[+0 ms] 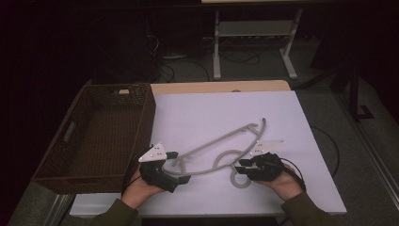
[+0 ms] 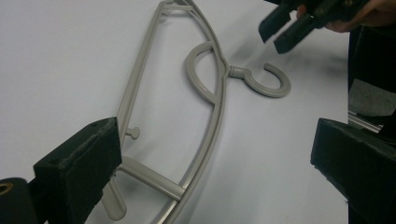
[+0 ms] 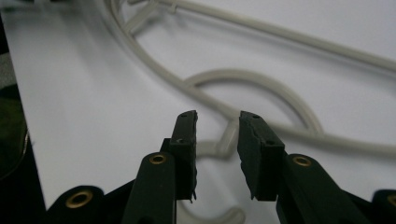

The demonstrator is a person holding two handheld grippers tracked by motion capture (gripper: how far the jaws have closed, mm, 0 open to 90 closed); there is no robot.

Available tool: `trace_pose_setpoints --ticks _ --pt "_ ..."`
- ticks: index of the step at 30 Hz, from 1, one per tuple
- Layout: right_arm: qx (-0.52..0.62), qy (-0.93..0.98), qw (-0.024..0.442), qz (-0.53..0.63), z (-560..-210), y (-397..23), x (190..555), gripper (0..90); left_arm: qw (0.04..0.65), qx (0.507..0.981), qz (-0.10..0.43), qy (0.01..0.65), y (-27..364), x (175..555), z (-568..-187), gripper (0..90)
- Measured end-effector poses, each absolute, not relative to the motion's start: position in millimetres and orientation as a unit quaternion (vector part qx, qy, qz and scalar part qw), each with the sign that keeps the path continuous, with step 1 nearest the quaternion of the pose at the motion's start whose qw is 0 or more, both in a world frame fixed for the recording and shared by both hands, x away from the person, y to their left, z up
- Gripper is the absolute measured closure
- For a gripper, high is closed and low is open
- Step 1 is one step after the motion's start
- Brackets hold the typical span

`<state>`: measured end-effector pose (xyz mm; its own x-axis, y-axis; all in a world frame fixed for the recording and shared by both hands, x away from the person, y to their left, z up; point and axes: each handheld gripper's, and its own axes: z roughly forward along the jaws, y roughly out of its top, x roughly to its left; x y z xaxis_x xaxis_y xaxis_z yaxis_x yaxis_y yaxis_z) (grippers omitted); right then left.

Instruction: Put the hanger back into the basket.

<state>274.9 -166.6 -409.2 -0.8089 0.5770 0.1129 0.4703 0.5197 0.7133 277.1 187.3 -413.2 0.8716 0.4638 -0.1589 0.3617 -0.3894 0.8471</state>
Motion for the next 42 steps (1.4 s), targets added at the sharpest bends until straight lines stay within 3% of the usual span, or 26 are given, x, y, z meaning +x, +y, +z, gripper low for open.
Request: trace_pose_setpoints --ticks 7,23,30,42 --pt "0.285 0.882 0.053 0.371 -426.4 -168.9 257.2 67.7 0.491 0.834 0.052 0.247 186.5 277.2 -413.3 1.5" --pt "0.262 0.900 0.038 0.346 -441.9 -155.5 256.3 72.2 0.490 0.835 0.051 0.246 185.9 277.1 -413.6 1.5" --pt "0.245 0.905 0.052 0.343 -443.9 -153.9 253.2 77.8 0.490 0.835 0.048 0.247 184.6 276.9 -414.5 1.5" --pt "0.243 0.899 0.045 0.361 -439.2 -155.3 256.0 78.7 0.489 0.836 0.047 0.245 183.6 276.9 -415.0 1.5"
